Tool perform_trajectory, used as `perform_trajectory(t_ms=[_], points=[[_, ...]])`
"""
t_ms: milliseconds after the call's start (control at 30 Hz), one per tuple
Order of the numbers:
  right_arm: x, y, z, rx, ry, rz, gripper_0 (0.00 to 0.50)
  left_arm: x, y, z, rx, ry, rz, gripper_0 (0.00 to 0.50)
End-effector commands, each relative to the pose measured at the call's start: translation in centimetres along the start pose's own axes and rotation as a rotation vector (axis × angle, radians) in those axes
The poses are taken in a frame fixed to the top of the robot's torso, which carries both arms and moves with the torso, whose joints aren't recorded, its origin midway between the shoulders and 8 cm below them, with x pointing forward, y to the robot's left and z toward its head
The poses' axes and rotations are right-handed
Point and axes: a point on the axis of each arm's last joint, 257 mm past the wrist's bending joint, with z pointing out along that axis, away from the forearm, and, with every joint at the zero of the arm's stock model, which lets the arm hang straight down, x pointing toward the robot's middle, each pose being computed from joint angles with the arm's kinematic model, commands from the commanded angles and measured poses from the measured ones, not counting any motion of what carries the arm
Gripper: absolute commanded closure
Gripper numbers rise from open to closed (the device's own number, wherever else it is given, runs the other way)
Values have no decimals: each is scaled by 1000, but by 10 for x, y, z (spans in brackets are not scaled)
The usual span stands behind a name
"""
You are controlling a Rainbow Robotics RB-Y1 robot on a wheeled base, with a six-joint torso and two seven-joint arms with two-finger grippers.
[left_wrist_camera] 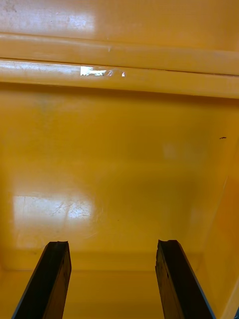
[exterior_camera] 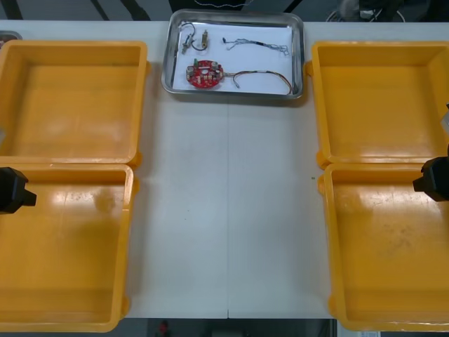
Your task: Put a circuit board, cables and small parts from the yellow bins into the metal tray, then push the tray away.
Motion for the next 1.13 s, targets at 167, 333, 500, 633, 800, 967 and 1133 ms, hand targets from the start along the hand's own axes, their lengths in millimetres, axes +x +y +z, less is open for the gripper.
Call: perform_trajectory(t_ms=[167, 333, 500, 633, 800, 967, 1133], points=[[1, -12, -6, 16, -7, 54, 0, -1, 14, -13, -44, -17, 91, 0], [1, -12, -6, 16, -7, 54, 0, -1, 14, -13, -44, -17, 91, 0], [1, -12, -6, 16, -7, 54, 0, -1, 14, -13, -44, -17, 91, 0], [1, -12, -6, 16, -7, 54, 0, -1, 14, -13, -44, -17, 91, 0], [1, -12, -6, 16, -7, 54, 0, -1, 14, -13, -44, -17, 91, 0], [1, -12, -6, 16, -7, 54, 0, -1, 14, -13, -44, -17, 91, 0], [1, -12, -6, 16, -7, 54, 0, -1, 14, -13, -44, -17, 91, 0]])
